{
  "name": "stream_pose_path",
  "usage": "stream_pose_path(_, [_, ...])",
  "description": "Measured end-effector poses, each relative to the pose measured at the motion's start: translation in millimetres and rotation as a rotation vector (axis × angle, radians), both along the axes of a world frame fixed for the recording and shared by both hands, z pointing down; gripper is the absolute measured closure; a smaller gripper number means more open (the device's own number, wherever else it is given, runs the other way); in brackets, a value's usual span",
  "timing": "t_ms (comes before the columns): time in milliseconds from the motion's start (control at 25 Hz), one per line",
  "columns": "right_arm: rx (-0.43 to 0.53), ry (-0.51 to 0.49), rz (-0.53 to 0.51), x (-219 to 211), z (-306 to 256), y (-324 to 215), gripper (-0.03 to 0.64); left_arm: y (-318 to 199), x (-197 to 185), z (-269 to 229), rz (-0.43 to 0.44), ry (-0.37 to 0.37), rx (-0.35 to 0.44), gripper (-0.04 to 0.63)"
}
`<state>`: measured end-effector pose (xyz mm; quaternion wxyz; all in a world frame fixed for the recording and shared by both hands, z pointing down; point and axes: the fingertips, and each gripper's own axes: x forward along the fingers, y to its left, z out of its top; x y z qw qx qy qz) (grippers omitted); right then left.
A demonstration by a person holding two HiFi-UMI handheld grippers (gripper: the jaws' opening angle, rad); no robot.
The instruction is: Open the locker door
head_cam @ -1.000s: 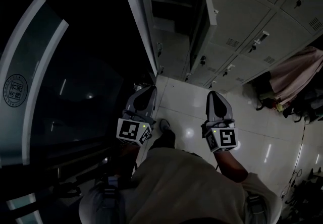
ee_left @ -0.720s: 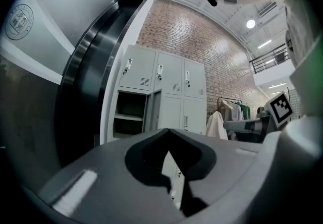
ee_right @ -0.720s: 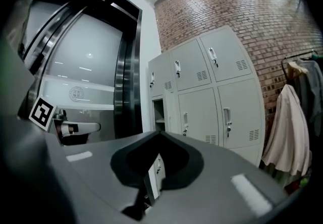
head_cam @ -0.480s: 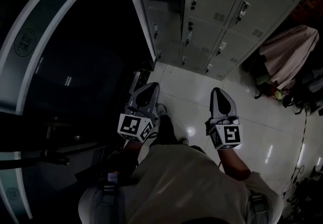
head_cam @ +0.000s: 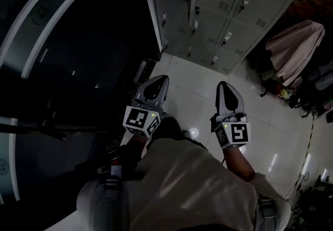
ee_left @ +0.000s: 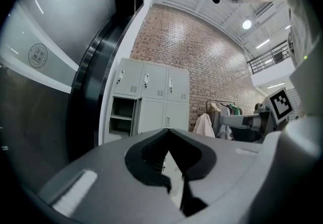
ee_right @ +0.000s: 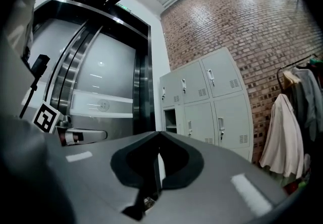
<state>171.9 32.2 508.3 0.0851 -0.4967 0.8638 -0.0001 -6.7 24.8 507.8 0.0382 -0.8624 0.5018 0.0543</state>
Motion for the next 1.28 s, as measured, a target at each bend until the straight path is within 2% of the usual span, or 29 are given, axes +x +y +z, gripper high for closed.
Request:
stream_pose_path(240, [0.074, -0.070, 0.000, 0, -39, 21, 0.615, 16, 17, -27, 0.033, -0.019, 0.022, 0.531])
stream_pose_path(400, [0.046, 0.008, -0.006, -8, -37, 44, 0.615, 35, 15, -35, 0.048, -0.018, 0.037, 0.531])
stream_pose_path(560, [0.084, -0.039, -0.002, -3, -58, 46, 0.615, 35, 26, -49, 0.075, -0.020, 0.031, 0.531])
stream_pose_path(640, [0.097, -0.057, -0.001, -7, -61, 51, 0.617, 40, 23, -51, 0.086, -0.017, 0.029, 0.531])
stream_pose_path(760, [0.062, -0.008, 0.000, -14, -49, 61, 0.617, 49, 16, -47, 0.092, -0.014, 0.014, 0.531])
stream_pose_path(920, [0.061, -0.042, 0.009, -22, -52, 65, 0.617, 57, 7, -43, 0.093, -0.017, -0.008, 0.531])
stream_pose_path(1000, [0.050, -0.021, 0.011, -26, -50, 68, 0.615, 60, 0, -44, 0.090, -0.018, -0.005, 0.531])
stream_pose_path(1160, [0.094, -0.075, 0.015, -32, -60, 70, 0.617, 63, -6, -51, 0.099, -0.028, 0.016, 0.531])
stream_pose_path(1280, [0.067, -0.013, 0.016, -32, -51, 70, 0.617, 62, -9, -50, 0.094, -0.026, 0.018, 0.531])
